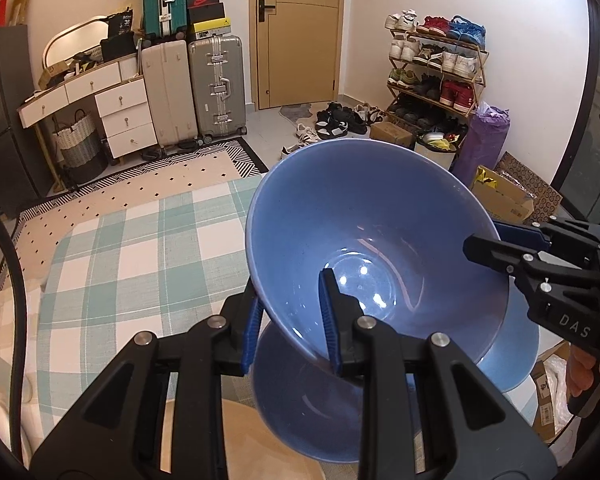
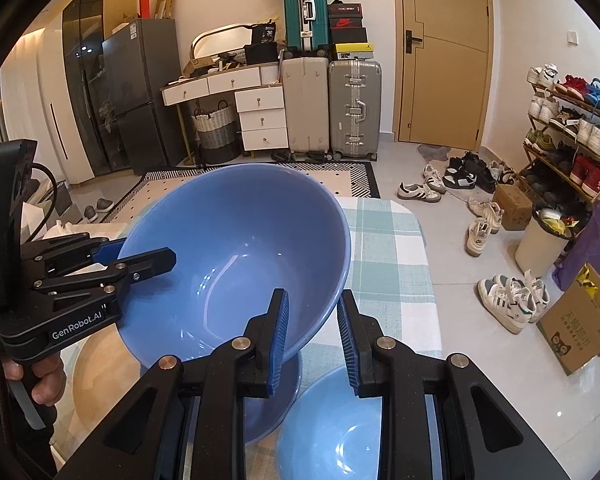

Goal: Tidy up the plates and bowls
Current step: 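Lower the held light-blue bowl into another light-blue bowl with both grippers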

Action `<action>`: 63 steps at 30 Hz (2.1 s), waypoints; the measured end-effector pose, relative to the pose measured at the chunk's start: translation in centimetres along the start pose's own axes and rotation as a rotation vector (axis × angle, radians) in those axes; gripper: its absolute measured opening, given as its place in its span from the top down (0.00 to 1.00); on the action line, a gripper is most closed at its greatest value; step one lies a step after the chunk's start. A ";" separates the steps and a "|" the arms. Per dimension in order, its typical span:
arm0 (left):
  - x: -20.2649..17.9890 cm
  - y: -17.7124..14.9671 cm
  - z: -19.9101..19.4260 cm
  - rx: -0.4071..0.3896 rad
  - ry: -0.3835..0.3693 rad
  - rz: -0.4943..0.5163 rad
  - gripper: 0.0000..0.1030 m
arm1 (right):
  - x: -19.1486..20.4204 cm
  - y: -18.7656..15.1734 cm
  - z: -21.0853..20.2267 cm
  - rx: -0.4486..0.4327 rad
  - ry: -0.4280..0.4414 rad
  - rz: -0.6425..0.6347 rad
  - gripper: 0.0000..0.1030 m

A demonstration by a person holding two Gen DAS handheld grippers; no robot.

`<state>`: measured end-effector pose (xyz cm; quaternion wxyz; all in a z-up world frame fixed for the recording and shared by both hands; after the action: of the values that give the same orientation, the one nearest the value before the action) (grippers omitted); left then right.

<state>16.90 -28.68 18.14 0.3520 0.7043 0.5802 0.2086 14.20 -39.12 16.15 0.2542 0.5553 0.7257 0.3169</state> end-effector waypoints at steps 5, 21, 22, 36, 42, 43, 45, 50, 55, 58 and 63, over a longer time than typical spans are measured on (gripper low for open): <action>0.1 -1.0 -0.8 -0.001 0.015 0.005 0.78 | 0.6 -0.4 -0.2 -0.004 0.014 0.005 0.75; 1.2 -3.6 0.9 0.044 0.020 -0.024 0.78 | 1.9 -2.6 1.1 0.027 0.046 0.016 0.75; 1.3 -3.7 1.2 0.048 0.020 -0.025 0.78 | 2.1 -2.7 1.3 0.031 0.046 0.015 0.75; 2.5 -5.2 4.6 0.081 0.033 -0.026 0.78 | 3.1 -4.2 3.2 0.076 0.035 0.004 0.74; 3.1 -5.7 5.7 0.092 0.039 -0.024 0.78 | 2.9 -4.5 3.4 0.083 0.037 0.009 0.74; 3.2 -5.8 5.9 0.097 0.042 -0.022 0.78 | 2.8 -4.4 3.4 0.086 0.039 0.010 0.74; 3.3 -6.0 6.3 0.099 0.046 -0.019 0.78 | 2.9 -4.6 3.6 0.093 0.039 0.006 0.74; 3.5 -6.6 7.2 0.105 0.069 -0.007 0.78 | 3.4 -5.1 3.8 0.104 0.027 -0.016 0.73; 3.9 -7.4 8.1 0.112 0.086 0.000 0.78 | 4.3 -5.6 4.2 0.114 -0.017 -0.071 0.73; 4.3 -7.8 8.5 0.113 0.096 0.004 0.78 | 4.6 -6.0 4.5 0.124 -0.031 -0.093 0.73; 4.4 -8.4 8.8 0.115 0.115 0.014 0.78 | 5.3 -6.5 4.8 0.131 -0.056 -0.129 0.73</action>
<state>18.54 -26.00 5.56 0.2753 0.7144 0.6055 0.2175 12.14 -34.37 8.07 0.2575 0.5314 0.7718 0.2358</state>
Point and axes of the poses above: each gripper's, at about its wrist camera, not at the fingertips, and z roughly the way its jaws point, x to its left, y to its top, the point moved 1 cm from there along z, roughly the way its jaws point, and after that the axes turned 8 degrees about -z, right-handed, at the moved point
